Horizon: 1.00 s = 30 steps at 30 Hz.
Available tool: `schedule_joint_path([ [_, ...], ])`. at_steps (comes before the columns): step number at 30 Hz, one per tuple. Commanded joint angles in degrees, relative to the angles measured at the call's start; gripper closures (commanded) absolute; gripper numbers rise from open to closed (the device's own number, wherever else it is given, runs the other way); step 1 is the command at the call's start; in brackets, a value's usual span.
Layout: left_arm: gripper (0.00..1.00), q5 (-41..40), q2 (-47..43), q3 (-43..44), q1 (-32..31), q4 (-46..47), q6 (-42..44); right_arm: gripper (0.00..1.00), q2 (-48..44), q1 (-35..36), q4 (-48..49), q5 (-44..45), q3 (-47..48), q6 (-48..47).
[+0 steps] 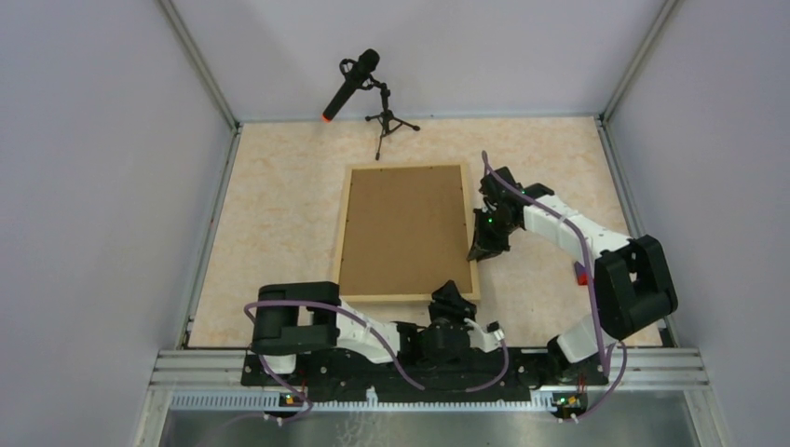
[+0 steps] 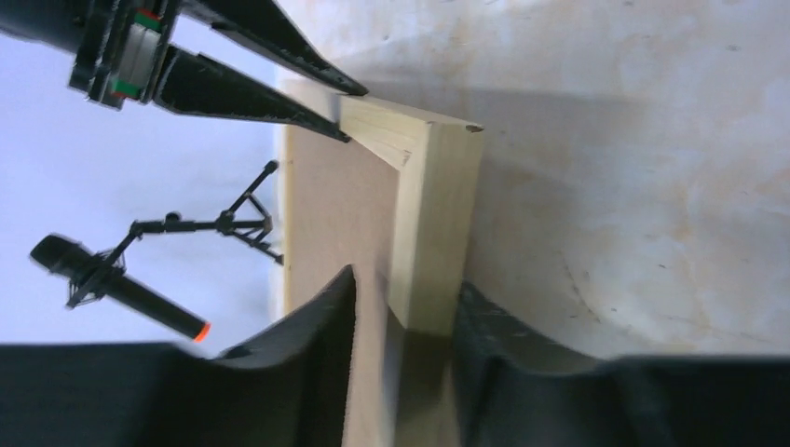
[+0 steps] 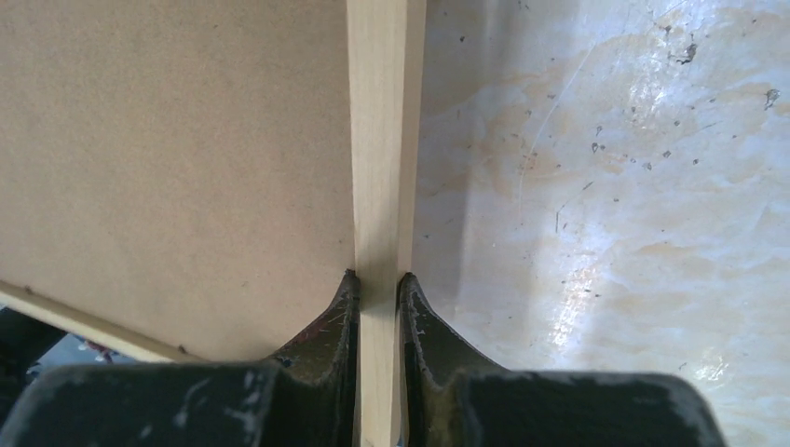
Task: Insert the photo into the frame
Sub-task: Turn over the photo frame at the center of the board.
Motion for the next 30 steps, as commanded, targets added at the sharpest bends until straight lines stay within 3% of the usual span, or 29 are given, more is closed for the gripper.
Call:
schedule_joint_path([
  [1, 0.64, -8.87, -0.99, 0.24, 0.52, 16.09, 10.44, 1.00, -4.62, 0.10, 0.04, -5.02, 2.51, 2.46],
  [3, 0.79, -9.13, -2.01, 0.55, 0.24, 15.65, 10.37, 1.00, -5.33, 0.11, -0.14, -4.92, 2.73, 2.41],
  [7, 0.90, -9.69, -3.31, 2.28, 0.13, 11.15, 9.24, 1.00, -6.42, 0.06, -0.91, -4.83, 4.74, 1.32],
  [9, 1.00, -9.64, -4.77, 3.34, 0.05, 8.36, 8.18, 0.70, -7.59, 0.02, -2.73, -3.06, 8.23, -0.43],
  [11, 1.00, -9.70, -7.46, 5.52, 0.05, 1.65, 4.97, 0.45, -9.96, -0.15, -4.69, 1.79, 14.84, -2.28],
  [13, 1.00, -8.06, -10.41, 8.89, 0.05, -5.84, 0.39, 0.31, -12.03, -1.25, -7.36, 7.98, 22.49, -3.98],
  [15, 1.00, -6.78, -13.25, 12.88, 0.05, -13.51, -4.18, 0.24, -13.41, -3.53, -9.40, 11.39, 29.57, -5.45],
  [19, 1.00, -3.29, -18.78, 19.13, 0.10, -23.81, -12.17, 0.17, -16.04, -7.12, -9.58, 15.00, 37.09, -7.36],
  [23, 1.00, 4.56, -25.61, 22.58, 1.25, -29.05, -21.97, 0.15, -18.25, -7.60, -7.81, 17.06, 36.30, -7.90],
  [30, 1.00, 29.78, -39.60, 17.45, 16.72, -23.78, -42.04, 0.15, -19.16, -8.05, -3.88, 14.44, 27.68, -6.98],
])
